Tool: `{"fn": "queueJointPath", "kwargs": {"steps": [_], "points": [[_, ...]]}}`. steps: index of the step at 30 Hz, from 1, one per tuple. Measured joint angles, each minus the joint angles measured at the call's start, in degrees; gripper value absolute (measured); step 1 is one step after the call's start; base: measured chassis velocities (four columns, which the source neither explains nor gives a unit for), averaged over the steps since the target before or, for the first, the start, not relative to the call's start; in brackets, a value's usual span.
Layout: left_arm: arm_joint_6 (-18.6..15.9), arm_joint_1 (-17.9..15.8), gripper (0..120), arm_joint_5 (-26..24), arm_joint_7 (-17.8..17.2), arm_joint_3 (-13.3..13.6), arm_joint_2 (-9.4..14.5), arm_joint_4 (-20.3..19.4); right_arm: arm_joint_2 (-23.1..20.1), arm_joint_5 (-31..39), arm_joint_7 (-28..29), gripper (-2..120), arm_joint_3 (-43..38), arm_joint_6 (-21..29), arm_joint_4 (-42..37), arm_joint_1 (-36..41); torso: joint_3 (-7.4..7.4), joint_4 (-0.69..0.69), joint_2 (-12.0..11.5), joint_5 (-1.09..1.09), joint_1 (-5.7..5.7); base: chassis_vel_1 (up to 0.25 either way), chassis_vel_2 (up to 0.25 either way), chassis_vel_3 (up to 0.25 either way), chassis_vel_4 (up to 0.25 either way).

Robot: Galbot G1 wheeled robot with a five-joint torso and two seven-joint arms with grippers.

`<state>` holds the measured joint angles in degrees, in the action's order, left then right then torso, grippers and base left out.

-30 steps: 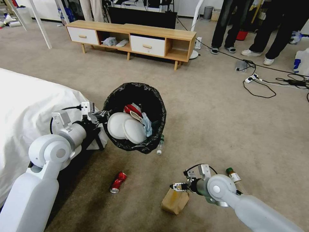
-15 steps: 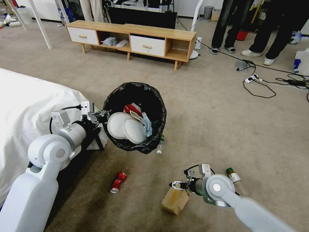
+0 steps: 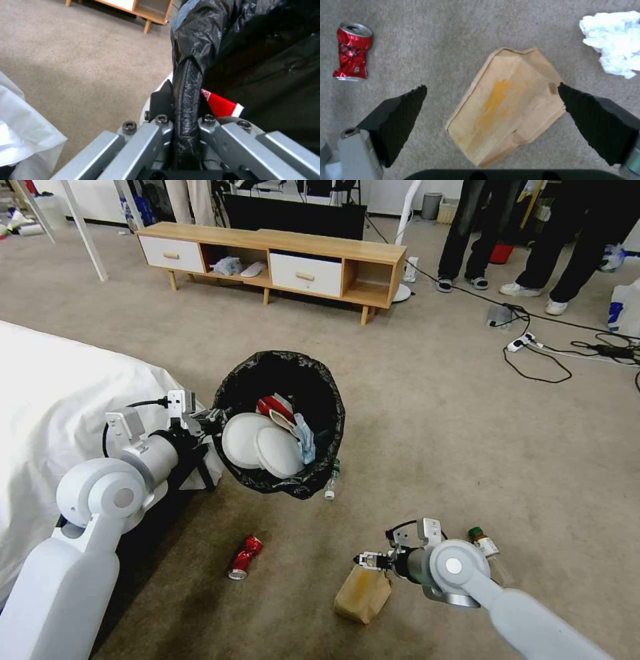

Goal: Pick up the trash bin and place the garbage on the floor into it.

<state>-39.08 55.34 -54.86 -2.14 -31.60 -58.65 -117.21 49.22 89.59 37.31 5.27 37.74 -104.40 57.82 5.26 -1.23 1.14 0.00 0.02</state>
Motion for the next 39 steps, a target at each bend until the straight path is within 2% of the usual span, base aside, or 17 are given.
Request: {"fn": "queueJointPath", "kwargs": {"steps": [23,39], "points": [[-0.17,0.24,2,-0.39,-0.49,-0.04,0.26,-0.42,0.37,1.11,1.90,100,-2.88,0.06,1.04,2.80,0.01,0.00,0.00,0.00,0.00,0.000,0.000,0.000,0.000],[-0.24,0.56,2,-0.96,-0.85,-0.37,0.41,-0.86,3.24,-1.62,-2.45,100,0.34,-0.09,6.64,0.12,0.01,0.00,0.00,-0.01,0.00,0.000,0.000,0.000,0.000]]}}
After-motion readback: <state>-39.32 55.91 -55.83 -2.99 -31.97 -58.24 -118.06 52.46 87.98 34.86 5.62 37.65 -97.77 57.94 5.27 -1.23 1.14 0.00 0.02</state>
